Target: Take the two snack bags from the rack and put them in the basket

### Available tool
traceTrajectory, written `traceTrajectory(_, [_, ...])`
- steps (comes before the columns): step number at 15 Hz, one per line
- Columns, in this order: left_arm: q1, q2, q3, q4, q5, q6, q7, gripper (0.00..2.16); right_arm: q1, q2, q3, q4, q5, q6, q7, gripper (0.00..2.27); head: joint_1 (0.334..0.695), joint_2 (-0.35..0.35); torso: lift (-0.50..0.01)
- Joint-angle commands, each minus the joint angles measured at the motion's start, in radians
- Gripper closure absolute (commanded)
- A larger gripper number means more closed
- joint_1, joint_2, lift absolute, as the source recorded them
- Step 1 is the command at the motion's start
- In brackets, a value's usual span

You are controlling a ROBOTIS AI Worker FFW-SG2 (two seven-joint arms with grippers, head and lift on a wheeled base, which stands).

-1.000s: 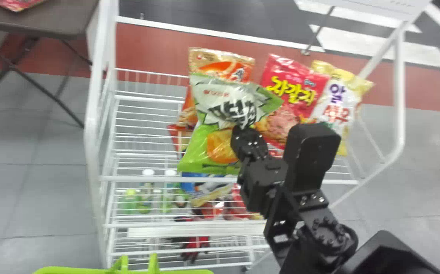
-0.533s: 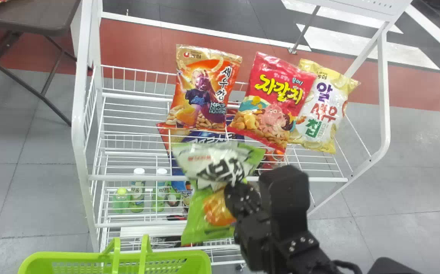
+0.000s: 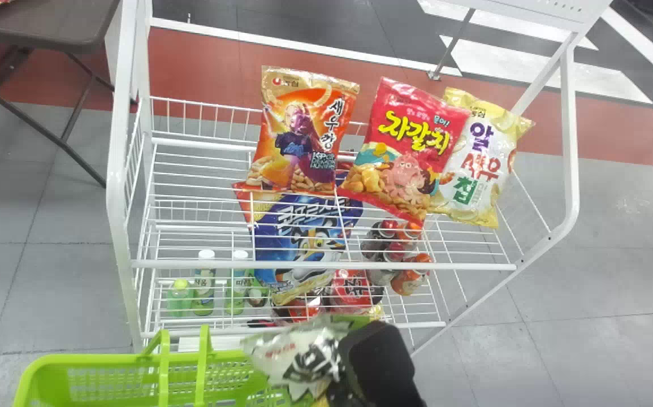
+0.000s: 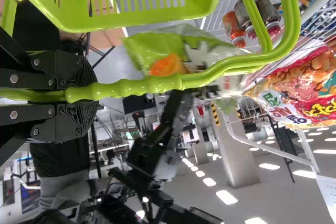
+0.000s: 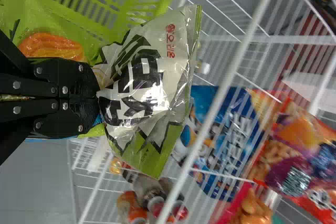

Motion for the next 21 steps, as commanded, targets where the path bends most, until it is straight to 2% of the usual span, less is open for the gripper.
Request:
traceTrajectory(1, [-0.012,-0.006,0.0,0.006,0.0,0.0,0.007,1.84,0.008,0.022,0.023,-0.002,-0.026,0.084,0.0,2.21,0.695,-0.35,-0.011])
traceTrajectory(5, [-0.021,-0.006,-0.003,0.006,-0.002,0.0,0.006,1.84,-0.016,0.042,0.086,0.023,-0.04,0.044,0.013,2.21,0.695,-0.35,-0.011])
traceTrajectory(9, [-0.02,-0.005,-0.009,0.003,-0.003,0.003,0.004,1.84,-0.095,0.091,0.164,0.127,-0.027,-0.051,0.016,2.21,0.695,-0.341,-0.011])
traceTrajectory(13, [-0.014,-0.005,-0.011,-0.002,-0.002,0.003,0.001,1.84,-0.124,0.132,0.221,0.201,-0.017,-0.088,0.025,2.21,0.695,-0.219,-0.011])
traceTrajectory(14, [-0.014,-0.005,-0.009,-0.004,-0.002,0.003,0.0,1.84,-0.131,0.135,0.231,0.217,-0.018,-0.091,0.025,2.2,0.695,-0.172,-0.011])
traceTrajectory(16, [-0.014,-0.005,-0.012,-0.004,-0.005,0.003,0.003,1.84,-0.141,0.135,0.256,0.251,0.003,-0.097,0.025,2.14,0.695,-0.138,-0.011])
traceTrajectory(17, [-0.014,-0.005,-0.015,-0.005,-0.005,0.003,0.003,1.84,-0.142,0.135,0.254,0.268,0.006,-0.122,0.025,2.02,0.695,-0.124,-0.011])
traceTrajectory(18, [-0.014,-0.005,-0.02,-0.007,-0.006,0.003,0.001,1.84,-0.144,0.134,0.25,0.277,0.006,-0.122,0.025,1.77,0.695,-0.112,-0.011])
traceTrajectory(19, [-0.012,-0.002,-0.02,-0.013,-0.006,0.003,0.003,1.84,-0.145,0.134,0.245,0.285,0.002,-0.122,0.026,1.11,0.695,-0.114,-0.011])
traceTrajectory(20, [-0.009,-0.002,-0.018,-0.019,-0.006,0.003,0.003,1.84,-0.147,0.134,0.234,0.285,-0.013,-0.103,0.029,0.27,0.695,-0.119,-0.011])
traceTrajectory(21, [-0.008,0.0,-0.018,-0.024,-0.008,0.003,0.006,1.84,-0.145,0.135,0.222,0.283,-0.03,-0.06,0.033,0.02,0.695,-0.125,-0.011])
